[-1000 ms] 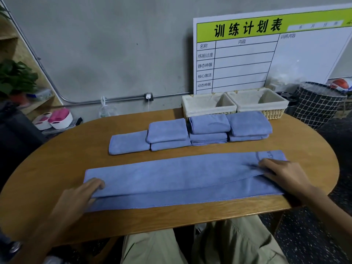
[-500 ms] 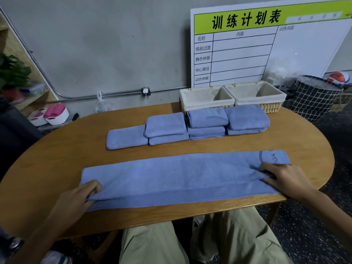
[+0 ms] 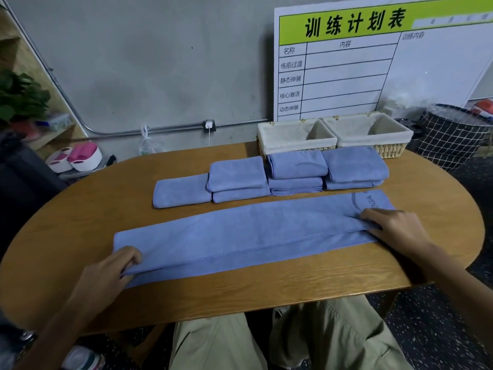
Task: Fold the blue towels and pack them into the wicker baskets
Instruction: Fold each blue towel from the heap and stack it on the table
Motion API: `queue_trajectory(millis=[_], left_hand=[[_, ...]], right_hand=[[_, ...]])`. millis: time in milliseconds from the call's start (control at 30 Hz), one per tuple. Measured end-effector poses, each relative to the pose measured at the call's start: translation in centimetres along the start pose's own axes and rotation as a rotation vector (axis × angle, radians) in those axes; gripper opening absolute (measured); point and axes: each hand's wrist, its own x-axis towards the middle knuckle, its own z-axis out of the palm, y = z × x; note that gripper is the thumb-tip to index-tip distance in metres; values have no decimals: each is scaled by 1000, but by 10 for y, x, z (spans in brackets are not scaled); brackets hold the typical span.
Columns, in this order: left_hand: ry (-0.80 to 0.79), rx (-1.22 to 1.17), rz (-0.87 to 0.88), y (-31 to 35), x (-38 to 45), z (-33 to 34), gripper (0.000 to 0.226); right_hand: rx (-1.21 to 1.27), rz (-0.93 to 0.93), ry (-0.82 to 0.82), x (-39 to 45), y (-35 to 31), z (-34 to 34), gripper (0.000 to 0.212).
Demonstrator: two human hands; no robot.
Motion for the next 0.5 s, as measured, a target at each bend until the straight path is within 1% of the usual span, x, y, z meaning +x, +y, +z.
queue_trajectory(millis=[67,133,200,233,267,300,333,400,433,500], left_hand=[[-6,-21,-16,-2,0,2,59],[58,-59,-37,0,4,-4,50],[151,-106,-53,7,8,-16,26],[182,-117,-43,10,8,-21,15],[186,-116,-34,11,8,-24,10],[158,-105,-26,9,5,-24,13],[103,-84,-17,4,0,-21,26],[-6,-18,43,-2,-11,-10,66],[-31,1,78,-2,-16,-5,76],[-24,9,127,5,-20,-6,80]], right_hand=[[-3,48,13,-3,6,2,20],[-3,96,49,0,8,0,19],[24,96,112,5,6,-10,11],[43,92,148,7,5,-16,13],[58,81,175,7,4,-21,15],[62,66,180,6,3,-24,16],[57,37,163,2,1,-26,16],[34,-17,73,-9,-1,-22,21],[21,-28,33,-15,0,-20,26],[-3,-31,10,-23,4,-15,34]])
